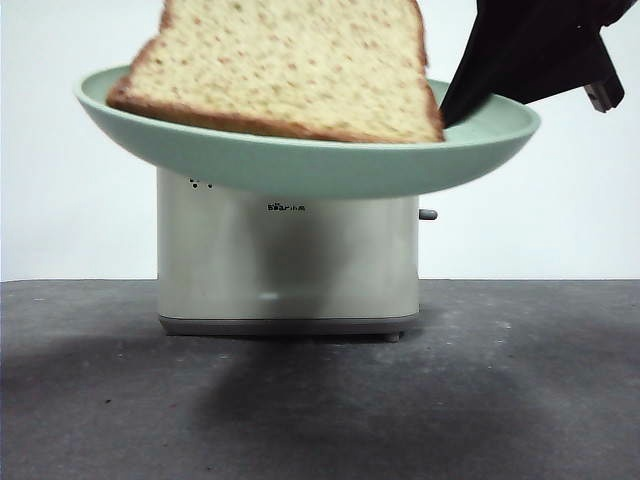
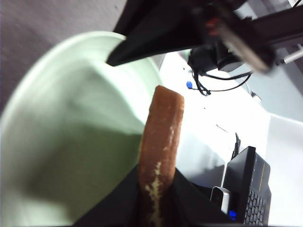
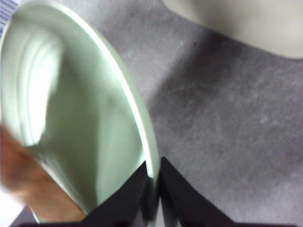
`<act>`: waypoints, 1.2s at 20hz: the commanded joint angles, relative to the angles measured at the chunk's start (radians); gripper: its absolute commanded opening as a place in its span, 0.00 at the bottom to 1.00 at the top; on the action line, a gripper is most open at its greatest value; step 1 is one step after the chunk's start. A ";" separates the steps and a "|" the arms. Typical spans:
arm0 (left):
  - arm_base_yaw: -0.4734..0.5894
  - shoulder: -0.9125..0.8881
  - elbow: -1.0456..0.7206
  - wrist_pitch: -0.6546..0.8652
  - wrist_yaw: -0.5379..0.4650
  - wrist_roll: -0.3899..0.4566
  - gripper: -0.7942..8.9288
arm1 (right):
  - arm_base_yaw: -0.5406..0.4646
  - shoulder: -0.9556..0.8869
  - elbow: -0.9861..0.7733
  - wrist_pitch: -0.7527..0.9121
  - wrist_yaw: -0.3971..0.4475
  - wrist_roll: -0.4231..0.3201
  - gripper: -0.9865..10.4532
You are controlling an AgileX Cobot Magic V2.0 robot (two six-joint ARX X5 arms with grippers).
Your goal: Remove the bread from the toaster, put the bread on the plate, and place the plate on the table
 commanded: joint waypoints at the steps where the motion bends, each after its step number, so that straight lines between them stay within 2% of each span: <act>1: -0.011 0.056 0.016 0.012 0.004 0.025 0.09 | 0.006 -0.008 0.009 0.001 -0.013 0.017 0.09; 4: -0.011 0.092 0.016 0.018 -0.002 0.024 0.13 | 0.006 -0.009 0.009 -0.017 -0.023 0.016 0.09; 6: -0.011 0.095 0.016 0.024 -0.029 0.025 0.24 | 0.006 -0.009 0.009 -0.020 -0.023 0.016 0.09; 7: -0.012 0.095 0.016 0.024 -0.044 0.024 0.34 | 0.006 -0.009 0.009 -0.020 -0.024 0.016 0.09; 9: -0.015 0.095 0.016 0.021 -0.060 0.024 0.41 | 0.006 -0.009 0.009 -0.020 -0.024 0.015 0.09; 19: -0.016 0.093 0.094 -0.042 -0.088 0.024 0.41 | 0.006 -0.008 0.009 -0.057 -0.019 0.006 0.09; 24: -0.016 0.093 0.201 -0.092 -0.187 0.017 0.41 | 0.006 -0.006 0.009 -0.063 0.010 -0.002 0.09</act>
